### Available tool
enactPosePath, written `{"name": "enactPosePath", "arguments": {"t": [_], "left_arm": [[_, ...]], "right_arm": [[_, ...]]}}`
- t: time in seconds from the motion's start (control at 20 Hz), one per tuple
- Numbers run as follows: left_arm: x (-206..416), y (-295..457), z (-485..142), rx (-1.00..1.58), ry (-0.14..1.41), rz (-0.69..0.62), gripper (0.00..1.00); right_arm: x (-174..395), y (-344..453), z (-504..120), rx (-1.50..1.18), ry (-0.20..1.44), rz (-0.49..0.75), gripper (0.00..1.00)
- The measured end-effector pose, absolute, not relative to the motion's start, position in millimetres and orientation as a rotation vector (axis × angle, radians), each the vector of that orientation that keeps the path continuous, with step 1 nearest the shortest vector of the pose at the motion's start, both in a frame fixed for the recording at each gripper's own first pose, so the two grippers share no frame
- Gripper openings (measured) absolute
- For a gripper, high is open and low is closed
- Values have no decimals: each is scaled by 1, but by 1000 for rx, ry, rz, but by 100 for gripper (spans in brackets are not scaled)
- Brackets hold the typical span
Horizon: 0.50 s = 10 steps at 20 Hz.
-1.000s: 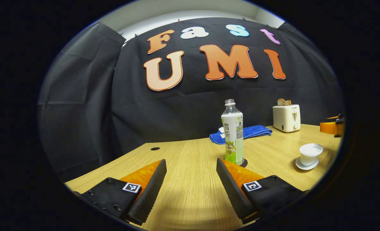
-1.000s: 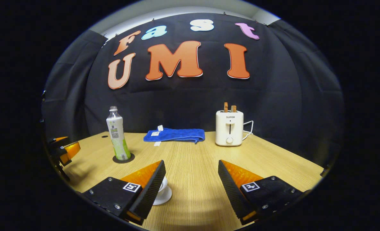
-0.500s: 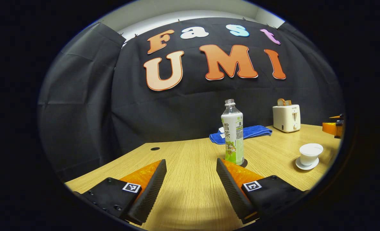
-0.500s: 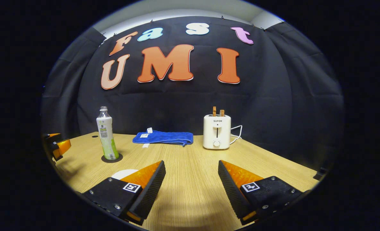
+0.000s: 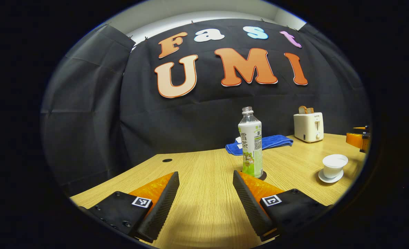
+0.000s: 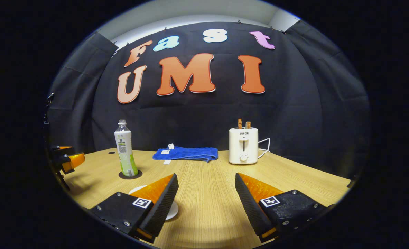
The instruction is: Open the teacup lid with one hand, grasp the water bottle and pour water into the teacup with the other hand; after pouring, place the water bottle on the coaster and then close the teacup lid.
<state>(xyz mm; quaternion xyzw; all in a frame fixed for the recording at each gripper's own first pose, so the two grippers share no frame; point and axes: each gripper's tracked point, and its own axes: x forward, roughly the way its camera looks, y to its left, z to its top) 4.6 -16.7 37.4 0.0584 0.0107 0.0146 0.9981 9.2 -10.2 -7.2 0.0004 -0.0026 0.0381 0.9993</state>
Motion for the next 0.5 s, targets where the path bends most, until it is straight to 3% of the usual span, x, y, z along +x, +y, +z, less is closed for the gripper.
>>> {"name": "enactPosePath", "arguments": {"t": [0.05, 0.5], "left_arm": [[4, -17, 37, 116, 22, 29, 100], [4, -16, 37, 120, 23, 36, 100]], "right_arm": [[11, -8, -7, -6, -6, 84, 98], [11, -6, -8, -4, -5, 98, 98]]}}
